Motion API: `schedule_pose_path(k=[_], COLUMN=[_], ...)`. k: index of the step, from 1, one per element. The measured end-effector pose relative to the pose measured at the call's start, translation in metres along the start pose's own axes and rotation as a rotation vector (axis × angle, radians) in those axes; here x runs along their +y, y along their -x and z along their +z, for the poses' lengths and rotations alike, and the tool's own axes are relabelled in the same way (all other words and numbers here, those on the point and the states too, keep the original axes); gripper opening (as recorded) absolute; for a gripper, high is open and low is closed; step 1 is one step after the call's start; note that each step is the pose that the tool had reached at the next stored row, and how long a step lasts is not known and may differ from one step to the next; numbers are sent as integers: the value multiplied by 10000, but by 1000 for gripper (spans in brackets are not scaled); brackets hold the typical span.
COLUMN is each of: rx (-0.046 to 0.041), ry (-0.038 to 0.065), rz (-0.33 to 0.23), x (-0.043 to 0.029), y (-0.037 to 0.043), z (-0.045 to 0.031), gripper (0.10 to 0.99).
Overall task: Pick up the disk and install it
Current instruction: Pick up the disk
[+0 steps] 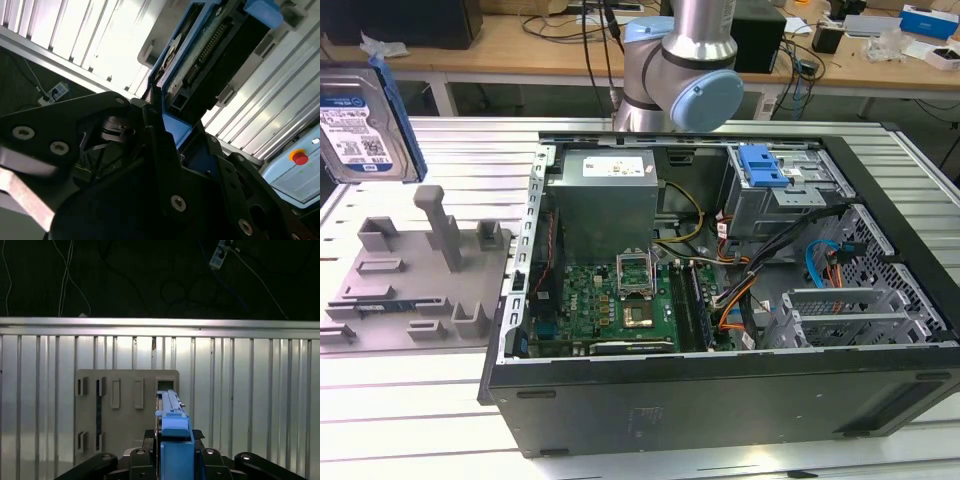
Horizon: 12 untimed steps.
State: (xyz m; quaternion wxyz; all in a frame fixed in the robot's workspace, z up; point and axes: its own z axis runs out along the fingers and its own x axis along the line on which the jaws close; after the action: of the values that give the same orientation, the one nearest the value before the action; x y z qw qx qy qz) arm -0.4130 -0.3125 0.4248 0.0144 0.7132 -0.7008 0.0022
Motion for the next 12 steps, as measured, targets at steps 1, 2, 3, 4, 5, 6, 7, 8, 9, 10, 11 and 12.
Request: schedule_pose_path(k=[1, 2, 3, 4, 5, 6, 7, 8, 9, 10, 11, 12], rx=[0, 0, -1, -1, -2, -2, -2, -2, -3, -4, -5, -6], ry=[0, 0, -1, 0, -1, 0, 0, 0, 0, 0, 0, -1], rz=[0, 0, 0, 0, 0, 0, 0, 0, 0, 0, 0, 0], x=[0, -1, -1, -2, -5, -6, -7, -7, -8, -10, -10, -11], y=[-1, -1, -2, -2, -5, -6, -6, -7, -8, -9, -10, -11], z=[-23, -45, -66, -89, -184, -210, -232, -256, -280, -327, -353, -377], gripper=[365, 365, 365, 365, 365, 365, 365, 365, 365, 365, 365, 365])
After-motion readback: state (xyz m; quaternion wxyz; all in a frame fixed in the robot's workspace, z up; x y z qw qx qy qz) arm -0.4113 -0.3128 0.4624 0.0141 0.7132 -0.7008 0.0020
